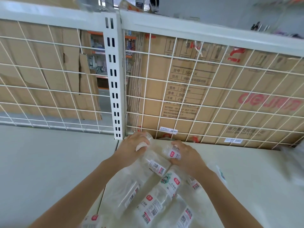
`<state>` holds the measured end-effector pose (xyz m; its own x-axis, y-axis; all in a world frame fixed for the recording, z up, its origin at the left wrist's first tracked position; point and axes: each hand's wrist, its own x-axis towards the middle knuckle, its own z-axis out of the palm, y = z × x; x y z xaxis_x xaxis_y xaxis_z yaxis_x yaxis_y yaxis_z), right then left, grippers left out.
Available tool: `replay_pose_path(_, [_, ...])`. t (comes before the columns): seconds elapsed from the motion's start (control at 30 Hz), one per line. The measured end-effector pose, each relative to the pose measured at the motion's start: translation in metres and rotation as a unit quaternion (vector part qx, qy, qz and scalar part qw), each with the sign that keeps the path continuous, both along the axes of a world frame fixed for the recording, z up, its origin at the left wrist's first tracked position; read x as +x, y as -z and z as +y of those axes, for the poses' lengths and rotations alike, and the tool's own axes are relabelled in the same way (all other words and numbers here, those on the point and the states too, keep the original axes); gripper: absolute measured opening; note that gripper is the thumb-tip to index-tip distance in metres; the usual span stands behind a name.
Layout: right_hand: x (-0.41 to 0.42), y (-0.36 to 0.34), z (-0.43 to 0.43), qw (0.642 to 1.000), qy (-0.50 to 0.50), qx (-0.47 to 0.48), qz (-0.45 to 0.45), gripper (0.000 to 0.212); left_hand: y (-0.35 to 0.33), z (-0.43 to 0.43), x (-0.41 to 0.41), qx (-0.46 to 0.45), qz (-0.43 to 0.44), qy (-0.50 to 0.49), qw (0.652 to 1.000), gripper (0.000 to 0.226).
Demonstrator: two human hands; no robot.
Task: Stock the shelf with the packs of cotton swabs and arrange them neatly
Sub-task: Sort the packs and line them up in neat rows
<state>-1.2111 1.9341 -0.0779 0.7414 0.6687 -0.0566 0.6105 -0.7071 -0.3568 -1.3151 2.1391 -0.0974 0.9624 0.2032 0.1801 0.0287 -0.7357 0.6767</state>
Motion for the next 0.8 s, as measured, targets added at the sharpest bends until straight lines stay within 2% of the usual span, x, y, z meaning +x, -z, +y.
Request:
replay_pose_path(0.03, [0.0, -0.002, 0.002, 1.0, 0.0, -0.006, 0.005, 0.057, -0.002, 0.001, 0.003, -0.015, 0.011, -0.023, 1.0, 0.018])
replay_pose_path(0.07, [0.001, -0.005, 0.004, 1.0, -0.001, -0.008, 0.014, 0.057, -0.004, 0.001, 0.006, -0.026, 0.026, -0.05, 0.998, 0.018])
replay_pose_path(0.17, [0.003, -0.009, 0.01, 0.999, -0.004, -0.012, 0.047, 0.057, -0.005, 0.002, 0.017, -0.042, 0.076, -0.118, 0.989, 0.035])
replay_pose_path(0.27, [0.01, -0.012, 0.013, 0.998, 0.008, 0.014, 0.064, 0.061, -0.003, 0.002, 0.022, -0.039, 0.134, -0.099, 0.985, 0.067])
replay_pose_path(0.37, [0.016, -0.015, 0.02, 0.992, 0.031, 0.095, 0.073, 0.074, 0.0, 0.006, 0.024, -0.037, 0.153, -0.095, 0.983, 0.066])
replay_pose_path(0.47, [0.019, -0.016, 0.033, 0.98, 0.032, 0.17, 0.101, 0.082, 0.002, 0.011, 0.025, -0.084, 0.134, -0.099, 0.982, 0.074])
replay_pose_path(0.57, [0.022, -0.009, 0.051, 0.975, 0.029, 0.202, 0.091, 0.074, -0.002, 0.013, 0.023, -0.181, 0.079, -0.061, 0.978, 0.084])
replay_pose_path(0.67, [0.022, -0.002, 0.065, 0.967, 0.064, 0.232, 0.087, 0.069, 0.0, 0.013, 0.023, -0.186, 0.029, -0.03, 0.982, 0.08])
replay_pose_path(0.8, [0.019, 0.006, 0.071, 0.954, 0.04, 0.269, 0.123, 0.066, 0.007, 0.019, 0.023, -0.175, -0.018, -0.026, 0.984, 0.082])
